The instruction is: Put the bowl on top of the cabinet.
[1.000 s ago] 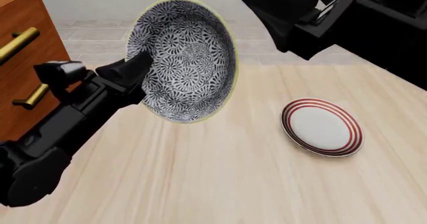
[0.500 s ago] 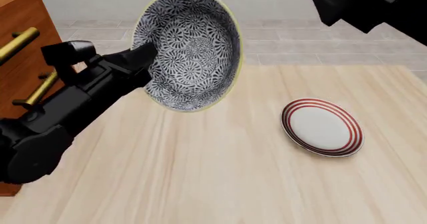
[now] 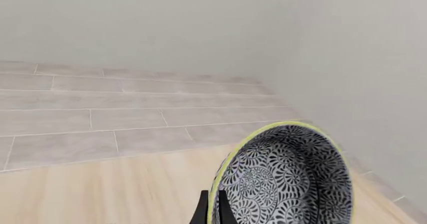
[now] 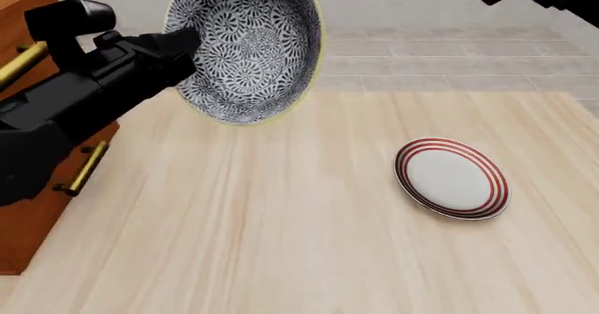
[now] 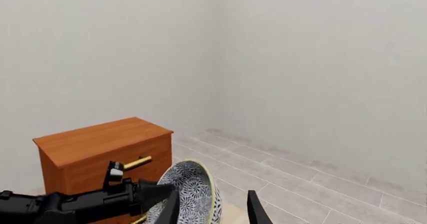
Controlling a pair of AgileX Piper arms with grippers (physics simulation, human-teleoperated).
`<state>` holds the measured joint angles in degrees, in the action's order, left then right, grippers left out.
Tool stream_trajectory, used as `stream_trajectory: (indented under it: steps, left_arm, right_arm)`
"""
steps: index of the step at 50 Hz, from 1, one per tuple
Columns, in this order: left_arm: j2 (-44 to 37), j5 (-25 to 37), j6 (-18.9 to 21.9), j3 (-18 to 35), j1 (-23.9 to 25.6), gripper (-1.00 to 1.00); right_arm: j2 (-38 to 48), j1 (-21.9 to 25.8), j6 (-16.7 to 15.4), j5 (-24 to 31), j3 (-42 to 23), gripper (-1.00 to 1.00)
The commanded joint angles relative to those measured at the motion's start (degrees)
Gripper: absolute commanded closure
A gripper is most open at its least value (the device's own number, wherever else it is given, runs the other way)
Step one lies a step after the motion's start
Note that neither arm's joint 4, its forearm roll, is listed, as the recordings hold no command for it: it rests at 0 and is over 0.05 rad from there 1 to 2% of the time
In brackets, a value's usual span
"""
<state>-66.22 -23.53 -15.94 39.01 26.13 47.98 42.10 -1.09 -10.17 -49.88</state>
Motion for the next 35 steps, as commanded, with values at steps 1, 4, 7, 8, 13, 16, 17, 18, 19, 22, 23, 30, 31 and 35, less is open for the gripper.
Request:
stream_trajectory:
  steps: [1,4,7,8,13,16,17,18,19,22,23,30,31,35]
  left_arm:
    - [1.2,7.1,0.5,4.3,-2.9,1.0]
    - [2.2,8.9,3.2,5.3,-4.3,1.0]
    - [2.3,10.9,2.6,6.6,-4.2,1.0]
    - [2.3,10.9,2.6,6.6,-4.2,1.0]
    - [1.7,14.6,4.6,9.1,-4.3,1.0]
    - [1.1,17.3,4.6,11.1,-3.2,1.0]
    - [1.0,18.1,4.8,11.8,-2.5,1.0]
    - [1.4,18.8,4.9,12.1,-3.0,1.0]
    - [1.6,19.4,4.8,12.4,-3.2,1.0]
    - [1.4,21.1,5.7,13.6,-2.8,1.0]
    - [1.5,22.0,6.0,14.0,-3.4,1.0]
    - [1.6,26.0,6.7,16.8,-2.1,1.0]
    - [1.6,26.4,6.5,17.0,-2.2,1.0]
    - [1.3,28.1,5.8,18.4,-1.5,1.0]
  right_arm:
    - [-0.5,-0.8,0.9,0.2,-0.1,-1.0]
    - [-0.3,-0.7,1.9,0.0,0.0,-1.0]
    - [-0.5,-0.5,1.6,0.2,0.0,-1.0]
    - [-0.5,-0.5,1.6,0.2,0.0,-1.0]
    - [-0.7,-0.7,1.8,0.3,0.0,-1.0]
    - [-0.7,-0.6,1.9,0.3,-0.1,-1.0]
    - [-0.8,-0.5,1.9,0.4,-0.2,-1.0]
    - [-0.9,-0.5,1.9,0.4,-0.2,-1.0]
    - [-0.9,-0.5,2.0,0.5,-0.3,-1.0]
    - [-1.1,-0.4,2.0,0.6,-0.3,-1.0]
    - [-1.1,-0.3,2.1,0.6,-0.4,-1.0]
    - [-1.8,0.0,2.1,1.1,-0.6,-1.0]
    - [-2.0,0.0,2.1,1.1,-0.7,-1.0]
    - [-2.1,-0.3,2.8,1.3,-0.8,-1.0]
